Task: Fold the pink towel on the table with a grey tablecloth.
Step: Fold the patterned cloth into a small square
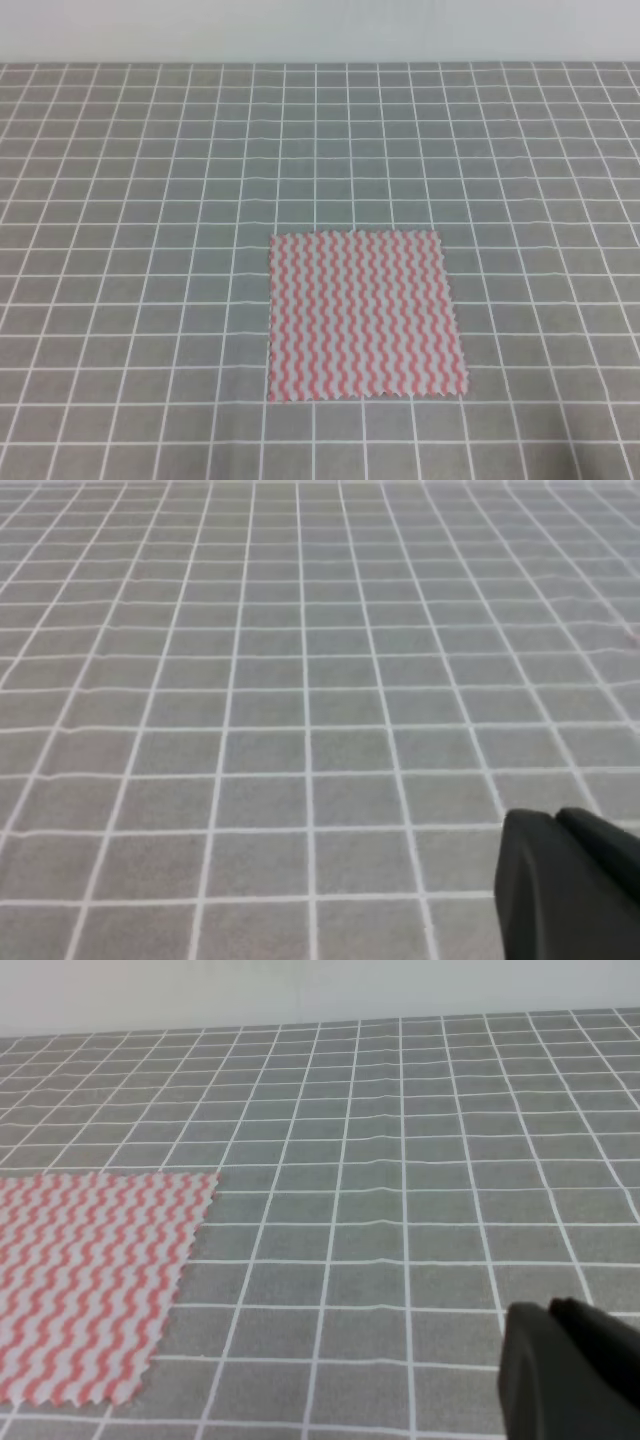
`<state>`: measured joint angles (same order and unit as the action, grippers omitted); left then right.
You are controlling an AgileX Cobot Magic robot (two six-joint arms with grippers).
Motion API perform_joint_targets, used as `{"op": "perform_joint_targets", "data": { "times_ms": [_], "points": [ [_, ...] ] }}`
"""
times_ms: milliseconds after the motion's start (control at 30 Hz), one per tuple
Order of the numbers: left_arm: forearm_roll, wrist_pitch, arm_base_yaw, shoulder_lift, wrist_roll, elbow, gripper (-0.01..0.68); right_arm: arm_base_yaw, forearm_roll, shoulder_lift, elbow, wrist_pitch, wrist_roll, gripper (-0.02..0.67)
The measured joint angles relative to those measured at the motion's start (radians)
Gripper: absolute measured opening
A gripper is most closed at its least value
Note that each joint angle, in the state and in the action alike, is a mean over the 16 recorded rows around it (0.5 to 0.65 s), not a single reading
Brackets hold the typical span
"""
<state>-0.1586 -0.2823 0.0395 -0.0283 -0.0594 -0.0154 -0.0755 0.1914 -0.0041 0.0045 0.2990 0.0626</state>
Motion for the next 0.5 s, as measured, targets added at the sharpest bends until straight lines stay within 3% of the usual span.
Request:
{"op": "perform_joint_targets", "data": {
  "times_ms": [267,500],
  "points": [
    [-0.198,0.158,0.000,0.002,0.003,0.006,-0.004,0.000,0.031,-0.003,-0.001,-0.080,0.000,-0.015],
    [-0.381,0.291,0.000,-0.002,0.007,0.012,-0.004,0.000,0.184,-0.003,-0.001,-0.244,0.000,-0.015]
  ]
}}
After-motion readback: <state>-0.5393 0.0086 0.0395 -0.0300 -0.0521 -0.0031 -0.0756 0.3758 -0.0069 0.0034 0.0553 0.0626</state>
